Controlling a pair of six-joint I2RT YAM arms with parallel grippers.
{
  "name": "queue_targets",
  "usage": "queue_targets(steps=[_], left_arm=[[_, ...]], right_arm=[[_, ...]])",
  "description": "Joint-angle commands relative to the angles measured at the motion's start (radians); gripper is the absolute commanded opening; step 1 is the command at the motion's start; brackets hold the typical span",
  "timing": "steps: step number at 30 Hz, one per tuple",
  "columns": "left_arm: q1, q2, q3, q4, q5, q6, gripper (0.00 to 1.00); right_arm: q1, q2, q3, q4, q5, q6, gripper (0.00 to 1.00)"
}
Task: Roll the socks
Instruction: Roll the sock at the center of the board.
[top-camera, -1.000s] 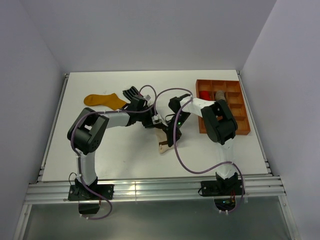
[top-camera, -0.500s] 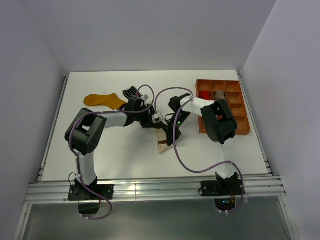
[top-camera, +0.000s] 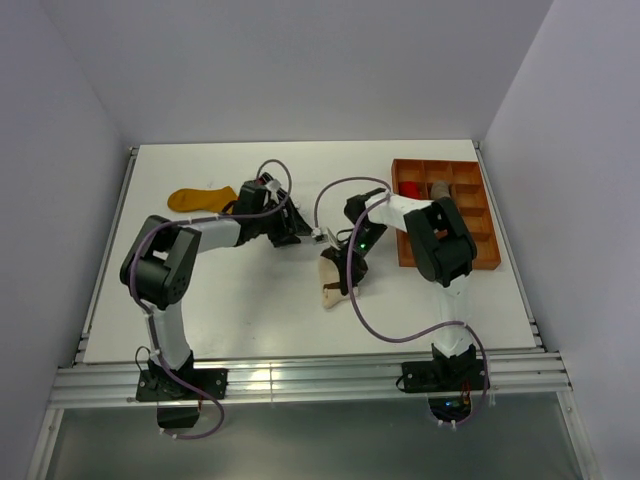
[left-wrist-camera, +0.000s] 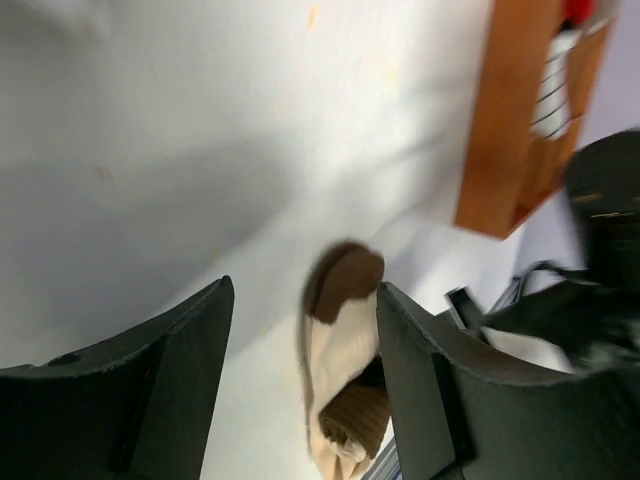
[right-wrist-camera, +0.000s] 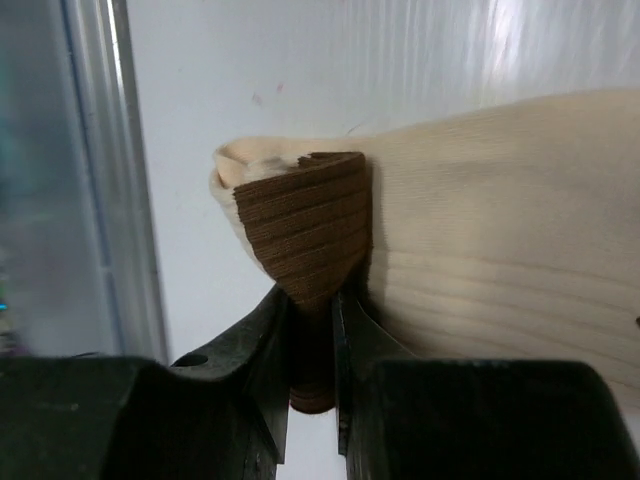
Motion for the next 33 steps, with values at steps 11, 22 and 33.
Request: queue_targets(steps=[11,22,33], left_arm=[[0.073,-0.162,-0.054,0.266,0.111,-0.050,0.62],[-0.111,-0.465,-0.303,0.242,-0.257,0.105,0.55],[-0.421,-0.341,-0.317,0.269,-0.276,0.263,0.50]], right_arm=[[-0.028,0.066,-0.055,-0.073,0.225,0.105,0.00],[-0.038,0.088,-0.035,-0.076,0.228,0.138,0.00],[-0.038,0.097,-0.037,-0.099,0.208,0.122,0.00]])
